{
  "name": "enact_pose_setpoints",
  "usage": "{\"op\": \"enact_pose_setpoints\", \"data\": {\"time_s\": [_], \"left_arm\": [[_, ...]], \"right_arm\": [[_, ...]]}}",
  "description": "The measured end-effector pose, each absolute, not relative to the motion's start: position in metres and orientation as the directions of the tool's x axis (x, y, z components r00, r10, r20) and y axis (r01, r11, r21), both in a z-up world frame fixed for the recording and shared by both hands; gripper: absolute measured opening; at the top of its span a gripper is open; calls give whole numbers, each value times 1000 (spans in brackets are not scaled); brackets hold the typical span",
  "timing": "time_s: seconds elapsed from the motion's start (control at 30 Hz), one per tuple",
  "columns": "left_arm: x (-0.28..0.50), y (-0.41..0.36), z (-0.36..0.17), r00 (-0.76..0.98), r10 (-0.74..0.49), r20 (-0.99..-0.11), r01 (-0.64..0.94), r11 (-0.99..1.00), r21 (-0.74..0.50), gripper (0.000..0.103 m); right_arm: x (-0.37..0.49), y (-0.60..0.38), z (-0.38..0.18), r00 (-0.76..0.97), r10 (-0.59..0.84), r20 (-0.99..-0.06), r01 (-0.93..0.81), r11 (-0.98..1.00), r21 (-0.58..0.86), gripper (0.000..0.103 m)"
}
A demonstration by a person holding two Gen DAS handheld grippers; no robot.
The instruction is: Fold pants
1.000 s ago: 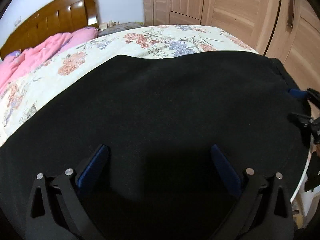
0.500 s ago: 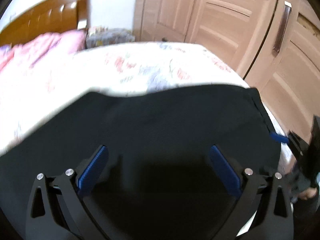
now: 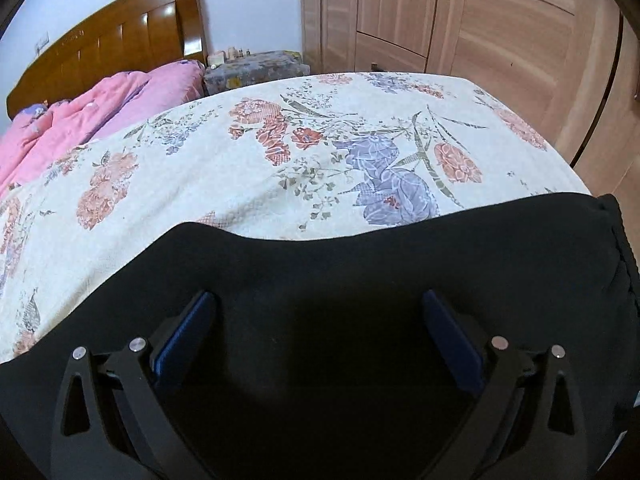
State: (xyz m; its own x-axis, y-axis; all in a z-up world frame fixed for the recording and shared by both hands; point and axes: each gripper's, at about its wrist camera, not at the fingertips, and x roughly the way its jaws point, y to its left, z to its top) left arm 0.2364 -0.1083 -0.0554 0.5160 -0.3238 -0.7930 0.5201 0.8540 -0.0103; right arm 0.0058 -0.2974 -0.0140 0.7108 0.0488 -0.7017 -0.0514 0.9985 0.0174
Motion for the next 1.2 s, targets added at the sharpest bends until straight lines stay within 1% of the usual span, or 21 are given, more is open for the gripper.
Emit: {"op": "enact_pose_setpoints", "data": {"time_s": [0.1, 0.17, 0.23, 0.3, 0.37, 0.4, 0.47, 0.53, 0.7, 0.77, 0.8, 0.83, 0.87, 0.9, 0.93, 1.03, 1.1, 1.17, 1.2], "left_arm": [[230, -104, -53, 519, -320, -793, 520, 854, -4, 102], [227, -102, -52, 519, -322, -792, 520, 854, -6, 102], [227, -102, -51, 519, -323, -792, 520, 854, -8, 102], [227, -101, -51, 518, -326, -791, 520, 854, -12, 102], [226, -101, -50, 517, -332, -789, 520, 854, -19, 102], [226, -101, -50, 516, -333, -789, 520, 854, -20, 102], [226, -100, -50, 515, -339, -787, 520, 854, -27, 102], [227, -99, -50, 513, -350, -784, 520, 853, -40, 102], [226, -100, -49, 512, -355, -782, 520, 853, -47, 102], [221, -95, -43, 511, -352, -784, 513, 857, -51, 101], [214, -90, -36, 524, -348, -778, 499, 865, -51, 101], [199, -78, -22, 546, -378, -748, 490, 868, -80, 101], [187, -70, -13, 560, -394, -729, 489, 867, -93, 101], [172, -60, -5, 569, -408, -714, 489, 866, -105, 101], [157, -52, -1, 571, -414, -709, 486, 866, -115, 101], [116, -31, -5, 574, -394, -718, 457, 881, -118, 101], [94, -25, -19, 566, -364, -740, 461, 883, -82, 101], [83, -23, -35, 555, -317, -769, 465, 885, -30, 101], [80, -22, -48, 535, -295, -792, 466, 885, -15, 102]], "right_arm": [[42, -293, -6, 708, 54, -704, -67, 998, 9, 92], [76, -293, -8, 688, 33, -725, -66, 998, -17, 92], [116, -299, -19, 634, 2, -773, -56, 998, -43, 92], [146, -310, -41, 531, 22, -847, -61, 998, -12, 92], [152, -318, -45, 519, 36, -854, -79, 997, -6, 91], [151, -322, -43, 523, 41, -852, -77, 997, 1, 89], [147, -332, -46, 541, 86, -837, -74, 996, 54, 89], [145, -335, -48, 556, 90, -826, -61, 996, 68, 85], [141, -338, -44, 570, 119, -813, -61, 993, 102, 85], [132, -328, -34, 564, 55, -824, -54, 998, 30, 85], [118, -317, -23, 582, -7, -813, -56, 997, -49, 89], [109, -310, -16, 604, -41, -796, -53, 994, -92, 89], [94, -302, -6, 637, -63, -768, -58, 990, -129, 90], [78, -294, 1, 664, -52, -746, -78, 987, -139, 92], [63, -285, 4, 678, -36, -734, -101, 985, -141, 92], [37, -261, -5, 684, -16, -729, -152, 975, -164, 92], [26, -249, -21, 658, 35, -752, -197, 972, -128, 92], [23, -250, -40, 632, 21, -774, -166, 980, -109, 92], [22, -256, -44, 637, 54, -769, -151, 987, -56, 92]]}}
